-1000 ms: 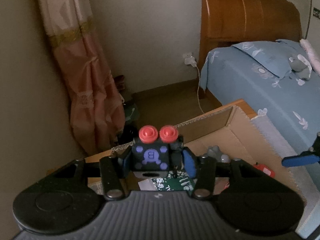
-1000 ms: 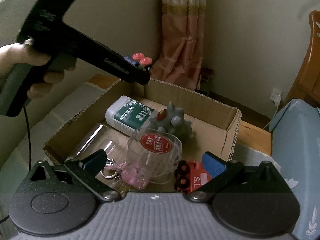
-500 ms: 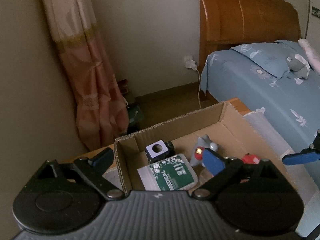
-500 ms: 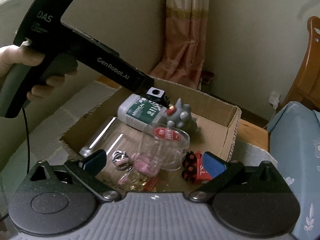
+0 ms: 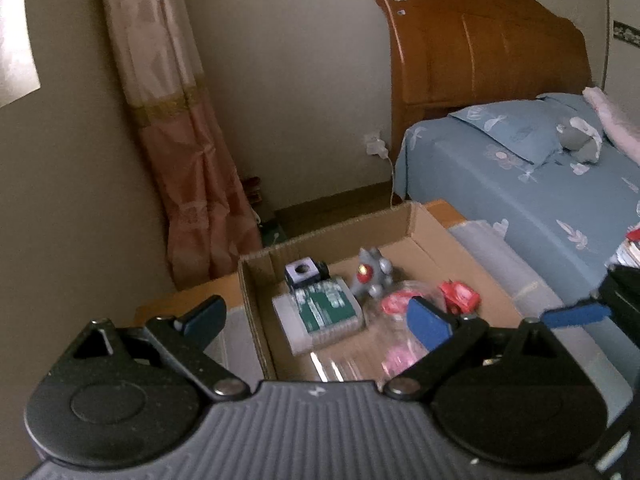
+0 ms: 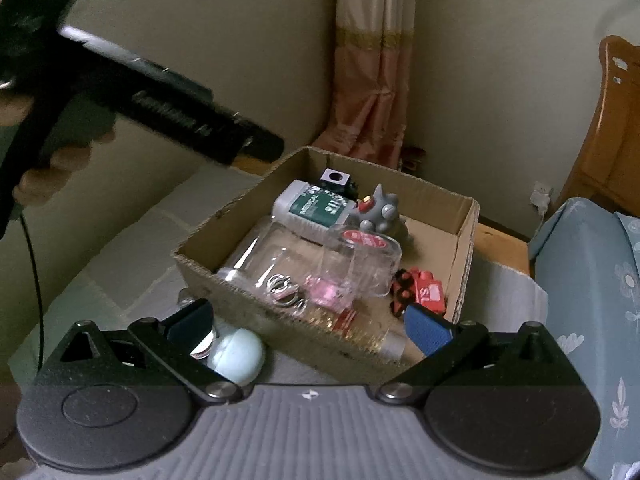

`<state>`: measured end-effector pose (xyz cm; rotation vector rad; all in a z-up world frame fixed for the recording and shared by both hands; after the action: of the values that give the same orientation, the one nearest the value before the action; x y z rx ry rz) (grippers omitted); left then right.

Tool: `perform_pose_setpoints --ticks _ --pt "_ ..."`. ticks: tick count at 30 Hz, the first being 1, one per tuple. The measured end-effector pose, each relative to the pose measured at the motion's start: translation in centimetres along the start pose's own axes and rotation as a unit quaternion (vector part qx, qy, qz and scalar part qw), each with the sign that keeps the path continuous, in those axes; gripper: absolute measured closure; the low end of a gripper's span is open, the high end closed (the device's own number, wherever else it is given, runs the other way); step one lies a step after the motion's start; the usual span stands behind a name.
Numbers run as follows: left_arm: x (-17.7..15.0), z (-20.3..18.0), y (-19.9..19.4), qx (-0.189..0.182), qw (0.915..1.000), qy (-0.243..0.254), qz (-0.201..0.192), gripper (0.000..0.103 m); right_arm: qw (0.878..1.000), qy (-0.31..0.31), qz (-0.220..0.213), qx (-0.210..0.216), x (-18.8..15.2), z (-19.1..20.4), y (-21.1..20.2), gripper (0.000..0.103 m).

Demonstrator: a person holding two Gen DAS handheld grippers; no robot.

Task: Organize rigid objects
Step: 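Move both tools back toward the correction tape and blue egg case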

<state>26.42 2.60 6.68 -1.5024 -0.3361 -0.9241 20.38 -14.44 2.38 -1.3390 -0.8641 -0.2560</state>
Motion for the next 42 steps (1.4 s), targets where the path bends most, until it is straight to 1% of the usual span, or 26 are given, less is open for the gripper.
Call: perform_pose_setpoints --ticks 3,5,10,13,18,20,23,27,31,35,40,42 --pt "-1.9 -0.7 -1.5 -0.004 1.0000 -0.005 -0.003 0.006 1.000 0.010 -0.002 0.001 -0.7 0.7 -0.7 0.000" --pt "-3.2 -1.0 -2.3 -0.011 0.9998 -0.013 -0.006 0.006 1.000 0.016 -0.001 -0.006 -1.2 1.1 -0.9 0.000" --pt "-6.9 -1.1 -3.2 -0.015 0.9990 -0.041 -0.007 0.006 0.999 0.041 0.009 -0.017 -2.9 2.1 -1.0 0.000" --pt "-9.1 -1.0 -3.5 -0.003 0.9982 -0.058 -0.011 0.006 0.998 0.053 0.011 -0.022 -4.2 2.6 -0.6 0.000" --pt "-12.0 0.1 -2.8 0.016 0.9957 -0.091 -0.007 0.006 0.996 0.078 0.021 -0.027 -5.9 3.4 0.7 0.000" --pt "-13.1 0.6 -2.2 0.035 0.9943 -0.101 -0.002 0.006 0.996 0.086 0.018 -0.030 -6.3 3.7 1.4 0.000" --pt "-14.4 1.1 -1.7 0.061 0.9923 -0.107 -0.009 0.006 0.995 0.092 0.008 -0.049 -6.9 4.1 2.2 0.000" --pt "-16.5 2.2 -1.1 0.066 0.9895 -0.129 -0.005 0.006 0.993 0.109 0.005 -0.042 -7.4 4.5 4.0 0.000" --pt "-18.0 3.6 -0.7 0.077 0.9851 -0.154 0.000 0.006 0.992 0.115 0.017 -0.042 -7.3 5.1 6.5 0.000" --pt "-18.7 4.3 0.1 0.089 0.9840 -0.155 0.005 0.006 0.991 0.122 0.018 -0.059 -7.0 5.6 9.1 0.000" --pt "-19.1 4.1 1.3 0.088 0.9870 -0.134 0.019 0.006 0.987 0.140 0.019 -0.077 -6.9 5.5 11.1 0.000" --pt "-19.2 3.9 1.6 0.086 0.9886 -0.122 0.020 0.006 0.987 0.142 0.014 -0.074 -6.9 5.4 11.4 0.000"
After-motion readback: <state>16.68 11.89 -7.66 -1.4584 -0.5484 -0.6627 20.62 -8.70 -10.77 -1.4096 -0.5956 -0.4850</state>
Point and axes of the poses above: each gripper's, at about its wrist camera, not at the fingertips, and y roughly the way its jaws point, z to its left, x to its top, the point moved 3 cm from there along y, roughly the way its jaws point, and after that the axes turned 3 degrees about z, right-handed, at the moved point
